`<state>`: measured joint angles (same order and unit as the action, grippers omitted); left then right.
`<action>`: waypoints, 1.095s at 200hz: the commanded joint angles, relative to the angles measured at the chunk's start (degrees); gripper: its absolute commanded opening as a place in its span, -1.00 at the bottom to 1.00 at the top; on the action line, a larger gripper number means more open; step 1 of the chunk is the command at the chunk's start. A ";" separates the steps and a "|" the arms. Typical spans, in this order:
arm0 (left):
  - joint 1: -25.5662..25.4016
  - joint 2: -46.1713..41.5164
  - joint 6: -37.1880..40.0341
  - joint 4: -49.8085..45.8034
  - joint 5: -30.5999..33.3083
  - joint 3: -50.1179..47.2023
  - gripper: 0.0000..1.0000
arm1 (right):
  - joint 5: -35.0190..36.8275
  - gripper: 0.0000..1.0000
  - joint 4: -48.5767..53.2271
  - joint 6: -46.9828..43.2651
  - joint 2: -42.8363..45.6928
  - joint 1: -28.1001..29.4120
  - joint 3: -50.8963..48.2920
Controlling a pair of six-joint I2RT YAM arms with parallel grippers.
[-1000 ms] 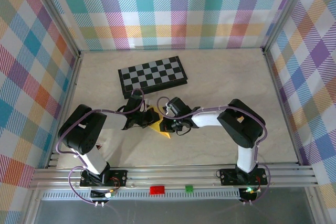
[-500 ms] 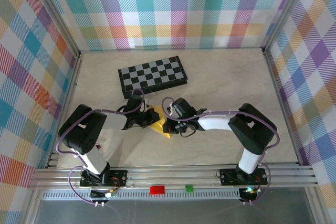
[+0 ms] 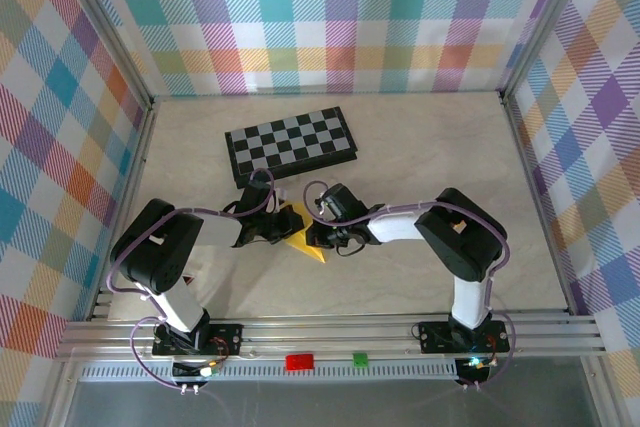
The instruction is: Fold a paper plane with a square sheet of paper (pick it up from the middle)
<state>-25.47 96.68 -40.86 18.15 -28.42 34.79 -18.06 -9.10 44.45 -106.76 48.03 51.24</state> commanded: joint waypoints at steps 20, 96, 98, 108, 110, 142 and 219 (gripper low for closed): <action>0.43 1.96 1.14 -6.37 3.73 -1.38 -1.00 | 0.33 -0.85 7.13 -0.36 4.06 0.14 -1.81; 0.43 2.01 1.01 -6.25 3.48 -1.30 -1.00 | 1.15 -0.79 3.14 1.01 0.56 -0.94 2.33; 0.43 2.01 0.97 -6.21 3.40 -1.23 -1.00 | 1.31 -0.79 3.50 0.93 0.47 -0.93 2.29; 0.43 1.80 0.96 -6.28 3.29 -1.15 -1.00 | 2.29 -0.80 5.09 0.53 0.03 -0.83 1.75; 0.47 1.81 0.96 -6.35 3.29 -1.13 -1.00 | 2.39 -0.80 5.33 0.55 -0.06 -0.83 1.49; 0.43 0.48 1.30 -7.72 3.11 -0.04 -1.00 | 1.96 -0.89 4.01 1.53 -0.12 -0.75 -5.25; 0.27 -6.71 1.18 -7.37 -1.24 3.12 -0.89 | 1.98 -0.93 2.12 2.74 -0.03 -0.52 -9.59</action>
<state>-25.45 94.85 -40.64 12.64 -28.56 36.86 -17.56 -17.15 46.35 -104.57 47.22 44.66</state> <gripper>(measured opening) 0.056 0.066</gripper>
